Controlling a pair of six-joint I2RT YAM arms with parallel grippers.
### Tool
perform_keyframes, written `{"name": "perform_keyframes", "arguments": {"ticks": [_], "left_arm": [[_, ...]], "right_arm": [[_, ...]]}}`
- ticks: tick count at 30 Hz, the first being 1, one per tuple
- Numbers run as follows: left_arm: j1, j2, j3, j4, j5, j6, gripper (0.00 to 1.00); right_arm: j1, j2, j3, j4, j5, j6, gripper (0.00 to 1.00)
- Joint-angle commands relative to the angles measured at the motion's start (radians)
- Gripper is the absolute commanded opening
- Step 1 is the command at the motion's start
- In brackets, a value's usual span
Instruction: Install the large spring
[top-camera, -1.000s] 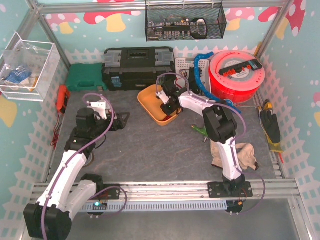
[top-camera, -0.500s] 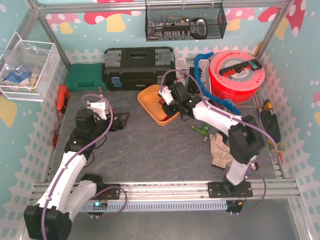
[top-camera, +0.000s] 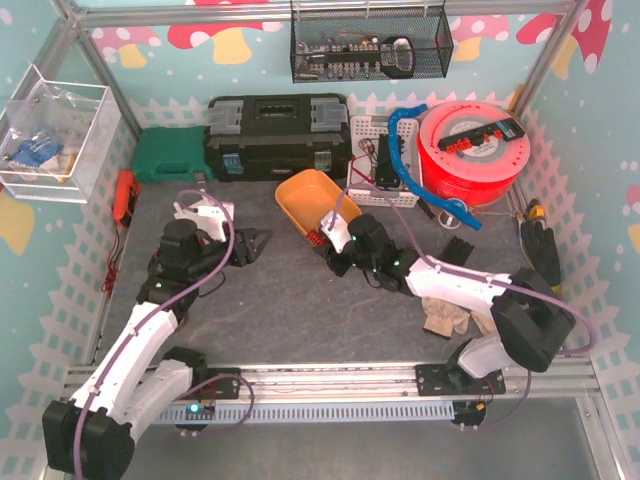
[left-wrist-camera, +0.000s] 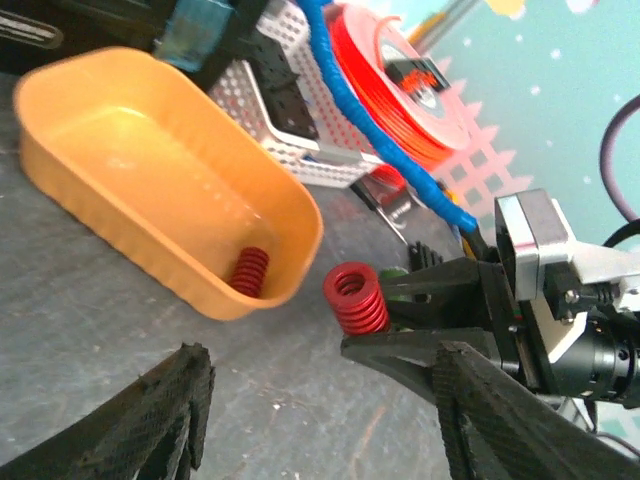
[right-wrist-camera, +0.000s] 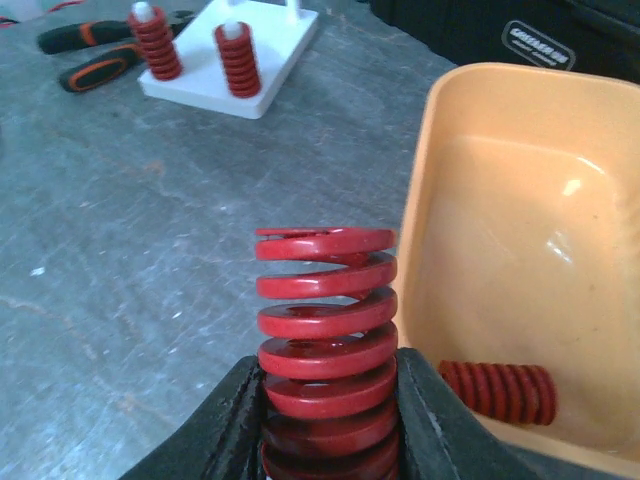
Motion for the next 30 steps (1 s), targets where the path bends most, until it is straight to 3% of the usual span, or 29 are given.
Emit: {"name": "perform_keyframes", "arguments": {"ticks": [1,7,11,16,30], "left_arm": [[-0.079,0.020,-0.023,0.078,-0.002,-0.047,0.59],[-0.198,0.079,0.006,0.111,-0.047,-0.061,0.61],[-0.260,0.105,0.018,0.130,-0.078,-0.073,0.68],[-0.285,0.161,0.033,0.154,-0.072,-0.074,0.71],[-0.308,0.223,0.047,0.197,-0.049,-0.084,0.54]], "right_arm": [[0.027,-0.069,-0.106,0.249,-0.042,0.021,0.00],[0.055,-0.101,-0.210,0.430,-0.057,0.017,0.00],[0.067,-0.104,-0.228,0.462,-0.051,0.015,0.00],[0.078,-0.108,-0.238,0.476,-0.046,0.008,0.00],[0.100,-0.121,-0.248,0.491,-0.060,-0.027,0.00]]}}
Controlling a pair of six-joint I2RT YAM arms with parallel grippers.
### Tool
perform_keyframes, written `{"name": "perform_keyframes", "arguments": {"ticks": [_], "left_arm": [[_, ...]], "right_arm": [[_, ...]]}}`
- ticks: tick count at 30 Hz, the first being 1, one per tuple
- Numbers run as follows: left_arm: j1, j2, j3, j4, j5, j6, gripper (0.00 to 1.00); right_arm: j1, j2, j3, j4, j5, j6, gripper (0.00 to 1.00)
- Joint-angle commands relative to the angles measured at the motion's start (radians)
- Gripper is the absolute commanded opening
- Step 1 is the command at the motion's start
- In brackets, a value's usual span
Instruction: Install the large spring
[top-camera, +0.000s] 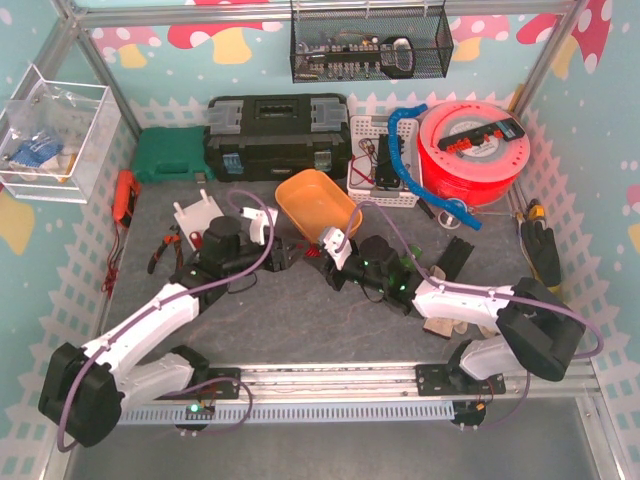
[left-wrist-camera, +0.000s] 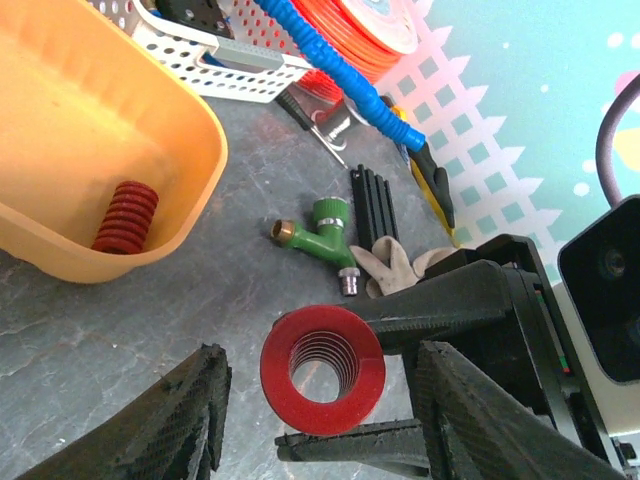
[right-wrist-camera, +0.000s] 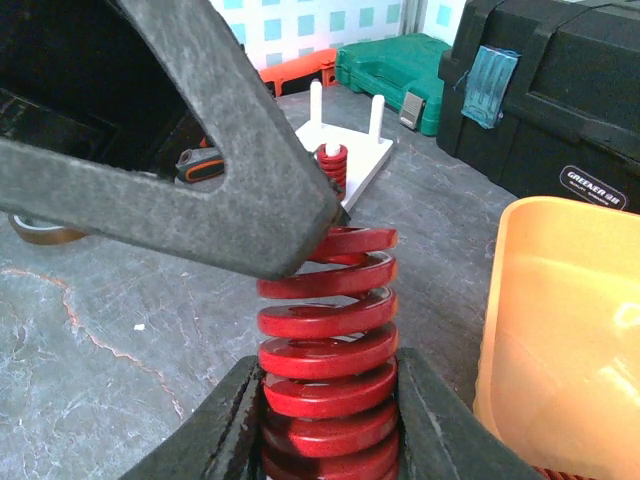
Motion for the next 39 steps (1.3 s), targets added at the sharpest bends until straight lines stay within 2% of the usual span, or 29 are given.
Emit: {"name": "perform_keyframes", "arguments": {"ticks": [1,5,10,15,19,22,24,30,35,37,39], "left_arm": [[-0.006,0.013,0.024,0.045,0.017,-0.005,0.52],[-0.008,0.029,0.023,0.048,0.018,-0.005,0.52],[-0.010,0.046,0.026,0.070,0.035,-0.012,0.45],[-0.012,0.055,0.026,0.076,0.049,-0.013,0.33],[-0.012,0.054,0.024,0.075,0.056,-0.015,0.15],[-0.012,0.057,0.024,0.074,0.049,-0.014,0.04],[-0.011,0.058,0.026,0.073,0.035,-0.013,0.00],[-0.008,0.053,0.059,0.037,-0.023,0.021,0.00],[0.018,0.039,0.113,-0.050,-0.172,0.087,0.00],[0.035,0.031,0.132,-0.082,-0.245,0.115,0.00],[0.060,0.026,0.149,-0.106,-0.305,0.140,0.00]], "right_arm": [[0.010,-0.024,-0.001,0.052,-0.002,-0.016,0.00],[0.013,-0.025,0.000,0.047,0.002,-0.023,0.00],[0.018,-0.024,0.001,0.044,-0.002,-0.032,0.00],[0.021,-0.022,0.003,0.040,0.015,-0.034,0.00],[0.021,-0.018,0.006,0.037,0.028,-0.034,0.01],[0.021,-0.010,0.012,0.032,0.030,-0.033,0.17],[0.021,-0.008,0.017,0.025,0.046,-0.029,0.31],[0.021,-0.016,0.017,0.013,0.102,-0.026,0.59],[0.021,-0.027,0.013,0.013,0.111,-0.017,0.93],[0.021,-0.039,0.000,0.027,0.149,-0.003,0.98],[0.020,-0.051,-0.012,0.037,0.191,0.007,0.99]]}}
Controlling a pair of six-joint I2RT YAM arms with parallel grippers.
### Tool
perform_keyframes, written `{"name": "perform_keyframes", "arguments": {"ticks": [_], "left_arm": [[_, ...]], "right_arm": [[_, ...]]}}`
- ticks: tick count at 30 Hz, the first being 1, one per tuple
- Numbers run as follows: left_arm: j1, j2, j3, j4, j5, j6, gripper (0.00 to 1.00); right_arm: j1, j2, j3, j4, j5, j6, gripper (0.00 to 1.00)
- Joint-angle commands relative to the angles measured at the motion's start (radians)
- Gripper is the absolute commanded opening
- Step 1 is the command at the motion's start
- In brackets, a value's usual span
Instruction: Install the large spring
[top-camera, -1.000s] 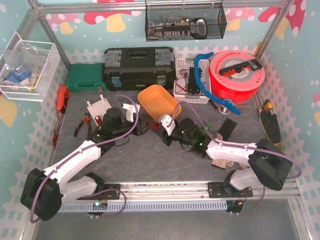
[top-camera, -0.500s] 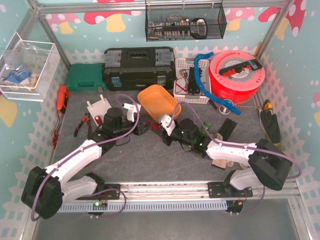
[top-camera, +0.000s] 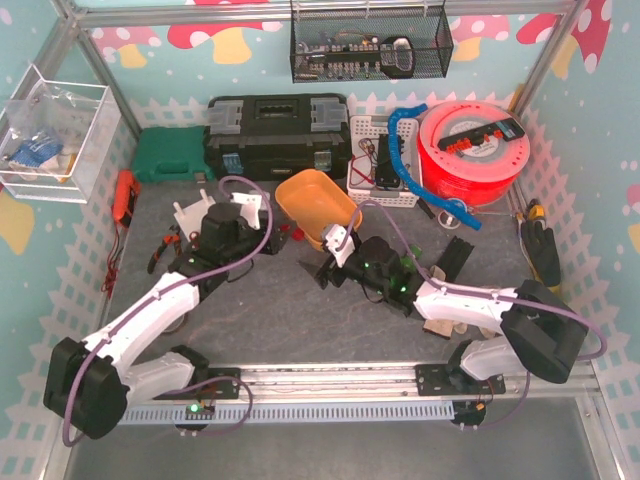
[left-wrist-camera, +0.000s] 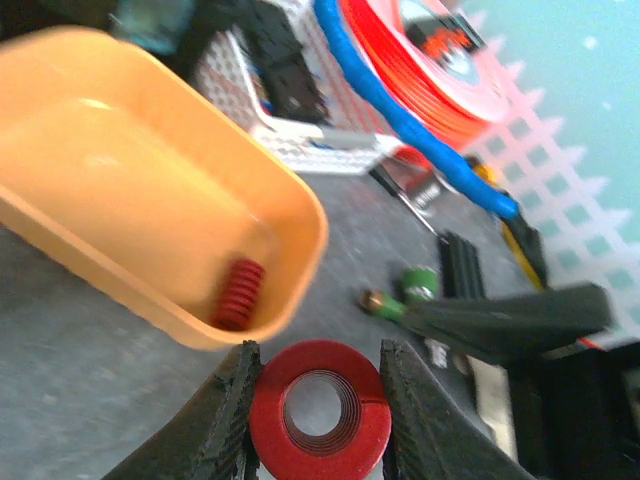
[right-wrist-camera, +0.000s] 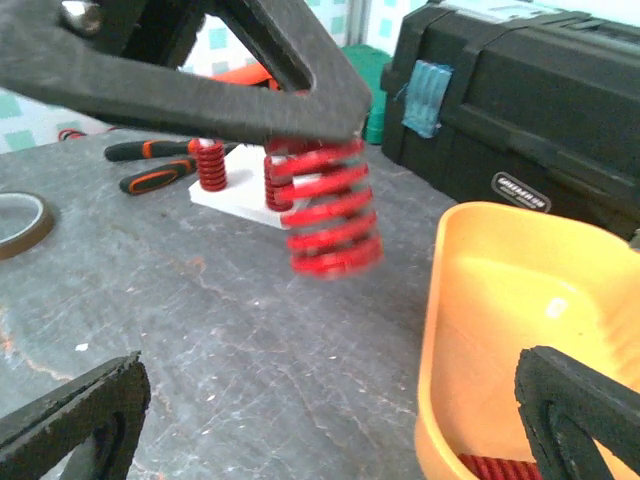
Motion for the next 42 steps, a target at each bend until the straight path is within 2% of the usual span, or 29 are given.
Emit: {"name": "perform_keyframes", "arguments": {"ticks": [1,3,8,10,15,22,25,30,42], "left_arm": [[0.052,-0.031,0.068,-0.061,-0.194,0.092,0.00],[0.084,-0.036,0.077,-0.067,-0.260,0.119,0.00],[0.146,0.007,0.088,-0.054,-0.559,0.207,0.00],[0.171,0.037,0.091,-0.031,-0.627,0.215,0.00],[0.273,0.122,0.113,0.039,-0.647,0.203,0.00],[0.371,0.282,0.221,0.058,-0.648,0.233,0.00],[0.388,0.346,0.258,0.080,-0.643,0.246,0.00],[0.396,0.457,0.321,0.092,-0.714,0.278,0.00],[0.454,0.615,0.411,0.102,-0.684,0.261,0.00]], "right_arm": [[0.005,-0.046,-0.017,0.039,0.095,0.024,0.99],[0.005,-0.061,-0.023,0.038,0.117,0.019,0.99],[0.004,-0.086,-0.031,0.030,0.164,0.015,0.99],[0.004,-0.086,-0.031,0.026,0.173,0.007,0.99],[0.003,-0.076,-0.018,0.002,0.204,0.001,0.99],[0.003,-0.090,-0.005,-0.039,0.235,-0.004,0.99],[0.003,-0.112,-0.021,-0.025,0.254,-0.012,0.99],[0.002,-0.108,-0.023,-0.026,0.285,-0.019,0.99],[0.003,-0.106,-0.026,-0.023,0.299,-0.023,0.99]]}}
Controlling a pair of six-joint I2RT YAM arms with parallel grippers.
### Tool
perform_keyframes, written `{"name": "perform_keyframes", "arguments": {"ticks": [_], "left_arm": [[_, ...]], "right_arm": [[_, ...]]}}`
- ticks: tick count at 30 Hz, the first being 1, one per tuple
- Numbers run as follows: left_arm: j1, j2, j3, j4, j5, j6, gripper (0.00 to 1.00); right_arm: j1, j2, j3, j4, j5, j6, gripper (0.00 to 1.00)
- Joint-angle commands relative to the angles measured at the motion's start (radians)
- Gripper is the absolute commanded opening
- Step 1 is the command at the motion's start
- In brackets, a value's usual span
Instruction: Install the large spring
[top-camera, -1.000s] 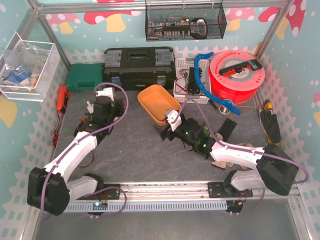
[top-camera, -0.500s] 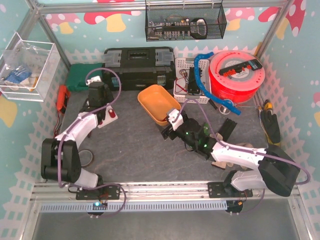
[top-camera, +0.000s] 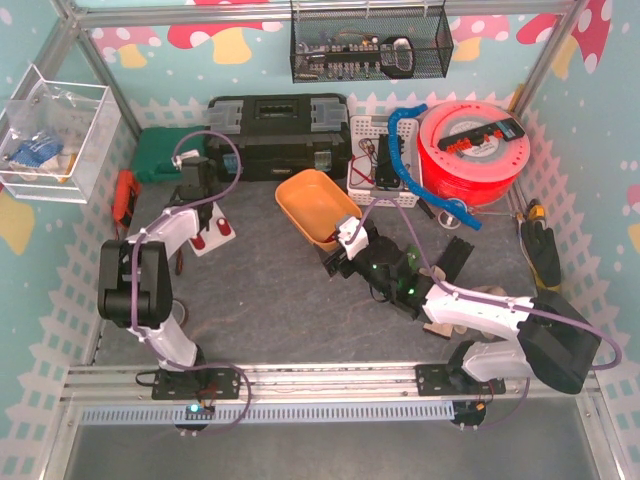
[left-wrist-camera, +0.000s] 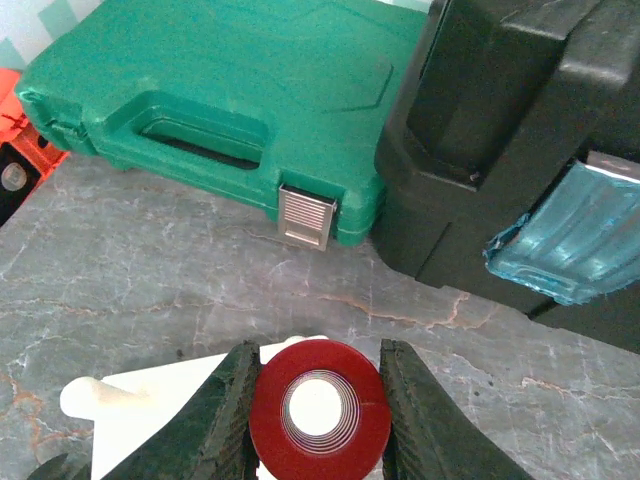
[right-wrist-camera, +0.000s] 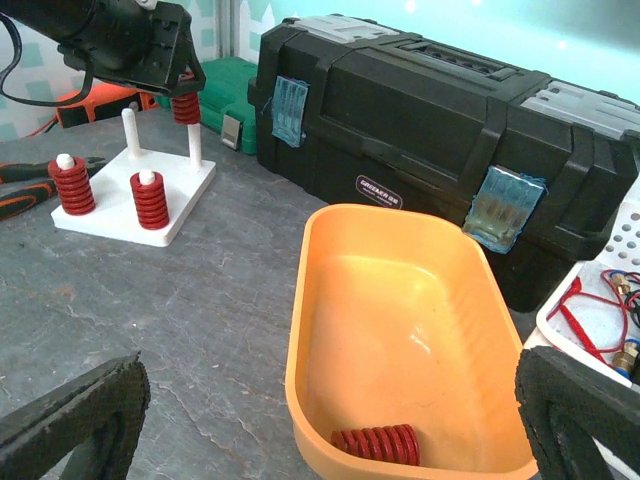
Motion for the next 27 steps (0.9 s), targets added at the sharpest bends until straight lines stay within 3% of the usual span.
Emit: {"name": "perform_keyframes", "arguments": {"ticks": [1,27], "left_arm": [[0.015,0.032,0.063,0.045,0.001,0.008,0.00],[0.054,0.157,0.118,0.039,0.046,0.023,0.02]], "right_arm": [[0.002,-0.012,-0.010,0.015,0.021,-0.013,0.99],[0.002,0.001,-0.004,0.006,0.017,-0.035,0.99]]}}
